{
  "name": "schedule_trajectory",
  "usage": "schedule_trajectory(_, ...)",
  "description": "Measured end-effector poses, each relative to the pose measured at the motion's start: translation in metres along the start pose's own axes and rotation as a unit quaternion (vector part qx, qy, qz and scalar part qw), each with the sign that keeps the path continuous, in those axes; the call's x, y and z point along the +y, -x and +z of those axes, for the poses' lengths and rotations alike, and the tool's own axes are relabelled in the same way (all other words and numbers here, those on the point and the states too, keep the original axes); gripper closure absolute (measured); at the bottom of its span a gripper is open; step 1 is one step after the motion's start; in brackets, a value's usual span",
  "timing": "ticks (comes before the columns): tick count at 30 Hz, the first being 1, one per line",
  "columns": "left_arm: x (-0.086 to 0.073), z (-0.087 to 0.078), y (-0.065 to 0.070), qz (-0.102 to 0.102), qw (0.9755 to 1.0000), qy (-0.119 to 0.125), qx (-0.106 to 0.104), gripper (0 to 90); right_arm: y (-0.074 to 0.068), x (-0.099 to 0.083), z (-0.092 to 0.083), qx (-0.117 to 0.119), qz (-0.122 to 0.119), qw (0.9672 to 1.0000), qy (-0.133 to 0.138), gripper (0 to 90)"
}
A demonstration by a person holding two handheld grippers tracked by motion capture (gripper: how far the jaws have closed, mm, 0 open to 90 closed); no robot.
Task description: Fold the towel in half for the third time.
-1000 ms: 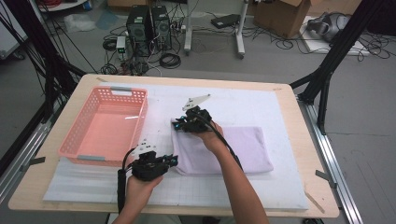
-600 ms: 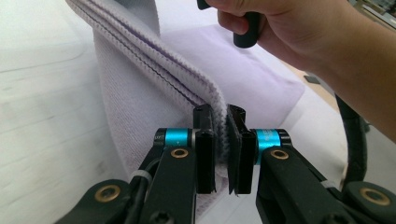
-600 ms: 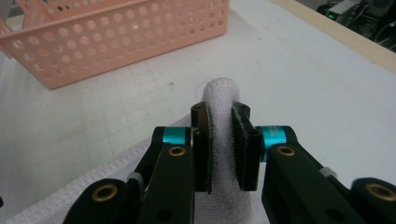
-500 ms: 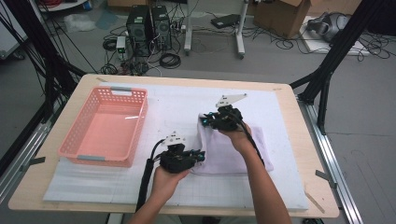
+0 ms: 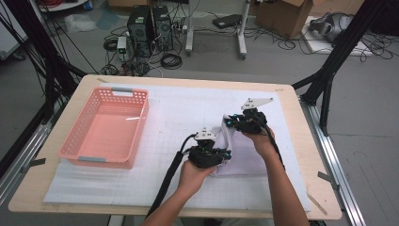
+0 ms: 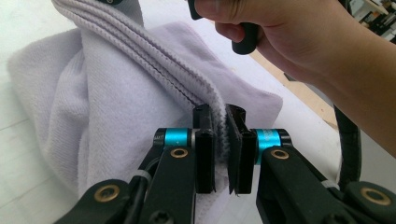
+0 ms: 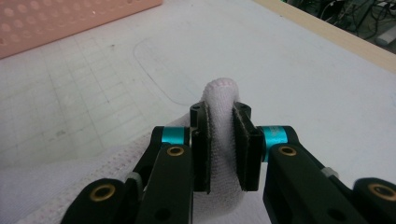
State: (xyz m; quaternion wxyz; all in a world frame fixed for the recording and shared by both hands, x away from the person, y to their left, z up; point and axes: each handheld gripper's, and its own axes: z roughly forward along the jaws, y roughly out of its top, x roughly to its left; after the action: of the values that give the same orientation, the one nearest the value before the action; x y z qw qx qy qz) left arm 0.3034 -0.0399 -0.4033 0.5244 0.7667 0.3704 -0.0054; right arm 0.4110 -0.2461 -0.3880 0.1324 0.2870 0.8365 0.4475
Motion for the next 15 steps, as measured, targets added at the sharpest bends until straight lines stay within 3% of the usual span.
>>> schedule_trajectory(15,0.005,0.058,0.019,-0.003,0.9997,-0.023,-0.012,82.3,0.021,-0.031,-0.019,-0.036,0.008,0.9993,-0.013,78.4)
